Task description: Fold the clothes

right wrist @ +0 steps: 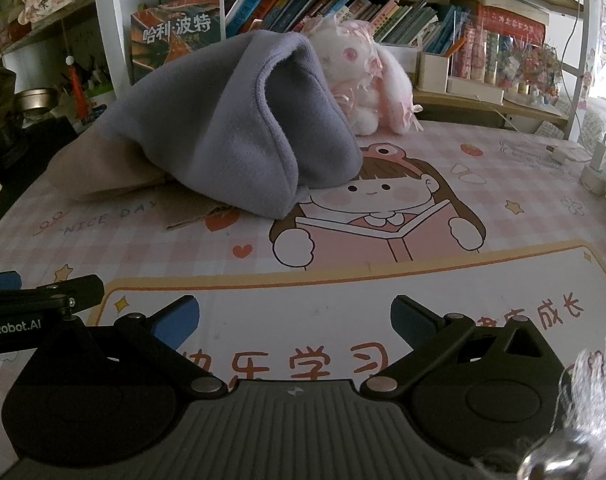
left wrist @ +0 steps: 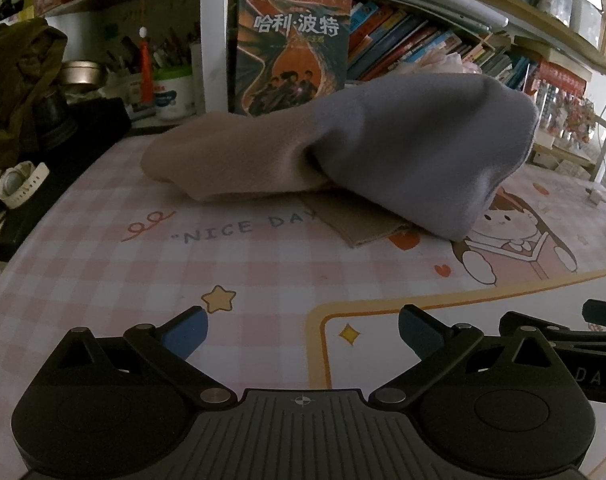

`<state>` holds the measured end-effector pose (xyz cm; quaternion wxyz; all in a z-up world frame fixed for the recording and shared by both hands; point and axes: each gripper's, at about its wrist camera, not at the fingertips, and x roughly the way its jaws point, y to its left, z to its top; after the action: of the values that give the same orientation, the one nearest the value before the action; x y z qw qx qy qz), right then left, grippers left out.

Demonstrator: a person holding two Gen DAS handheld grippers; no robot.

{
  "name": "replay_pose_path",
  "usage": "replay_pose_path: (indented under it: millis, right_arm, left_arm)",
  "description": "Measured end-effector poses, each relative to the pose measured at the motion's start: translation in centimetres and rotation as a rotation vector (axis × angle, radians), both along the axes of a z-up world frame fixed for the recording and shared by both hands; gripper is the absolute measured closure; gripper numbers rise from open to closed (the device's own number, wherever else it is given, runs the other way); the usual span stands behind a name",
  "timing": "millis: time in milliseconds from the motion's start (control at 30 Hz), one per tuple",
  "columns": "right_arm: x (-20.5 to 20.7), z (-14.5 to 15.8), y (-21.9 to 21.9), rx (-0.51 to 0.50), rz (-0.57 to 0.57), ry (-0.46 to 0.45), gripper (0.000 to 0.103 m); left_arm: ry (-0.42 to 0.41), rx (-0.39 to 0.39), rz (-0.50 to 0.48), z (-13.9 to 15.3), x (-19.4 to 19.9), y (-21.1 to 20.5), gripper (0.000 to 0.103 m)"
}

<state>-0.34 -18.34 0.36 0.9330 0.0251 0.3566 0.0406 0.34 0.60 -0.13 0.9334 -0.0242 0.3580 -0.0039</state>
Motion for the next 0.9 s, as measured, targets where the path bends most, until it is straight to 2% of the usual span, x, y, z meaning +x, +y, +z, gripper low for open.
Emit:
replay_pose_path:
  millis: [533,900]
  right_arm:
    - [-0.2,-0.1,-0.4,0.024,0.002,0.004,0.000]
    - [0.5,-0.2,-1.5,0.072,0.060,0.005,0.000]
  left_arm:
    - [0.020,-0.010,-0.013,-0.1,0.0,-0.5,0.000]
    - [0.036,0.003,0.037,-0.2,0.2,-1.9,0.000]
